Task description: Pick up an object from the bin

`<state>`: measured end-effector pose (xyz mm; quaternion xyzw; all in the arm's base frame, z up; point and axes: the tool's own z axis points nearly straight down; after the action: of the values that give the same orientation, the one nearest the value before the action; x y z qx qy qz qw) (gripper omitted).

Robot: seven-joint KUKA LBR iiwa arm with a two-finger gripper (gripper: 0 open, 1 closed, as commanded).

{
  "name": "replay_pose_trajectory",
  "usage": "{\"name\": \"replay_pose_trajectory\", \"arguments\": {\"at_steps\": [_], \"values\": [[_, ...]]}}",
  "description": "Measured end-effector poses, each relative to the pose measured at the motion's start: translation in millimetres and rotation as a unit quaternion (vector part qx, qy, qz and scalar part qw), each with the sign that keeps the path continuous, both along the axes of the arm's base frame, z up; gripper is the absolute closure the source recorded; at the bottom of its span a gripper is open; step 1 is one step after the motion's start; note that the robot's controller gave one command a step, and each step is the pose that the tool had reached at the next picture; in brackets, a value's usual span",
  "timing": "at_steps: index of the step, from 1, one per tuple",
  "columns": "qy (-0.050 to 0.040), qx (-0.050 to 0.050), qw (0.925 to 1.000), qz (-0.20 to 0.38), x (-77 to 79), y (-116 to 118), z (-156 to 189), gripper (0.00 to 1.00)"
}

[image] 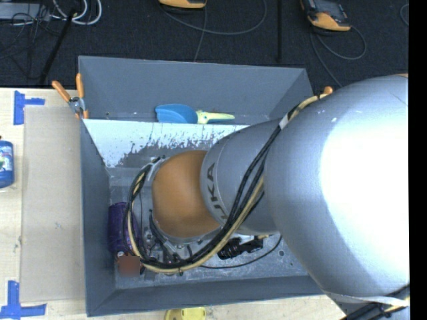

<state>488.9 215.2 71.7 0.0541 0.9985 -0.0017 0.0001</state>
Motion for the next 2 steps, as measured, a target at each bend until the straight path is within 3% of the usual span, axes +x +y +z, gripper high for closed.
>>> {"name": "replay_pose_trajectory", "arguments": {"at_steps": [1,2], "values": [[0.0,0.0,1.0,-0.001,0.1,0,0,1.0],[0.0034,0.0,1.0,-0.001,5.7,-4,52,1.0]]}}
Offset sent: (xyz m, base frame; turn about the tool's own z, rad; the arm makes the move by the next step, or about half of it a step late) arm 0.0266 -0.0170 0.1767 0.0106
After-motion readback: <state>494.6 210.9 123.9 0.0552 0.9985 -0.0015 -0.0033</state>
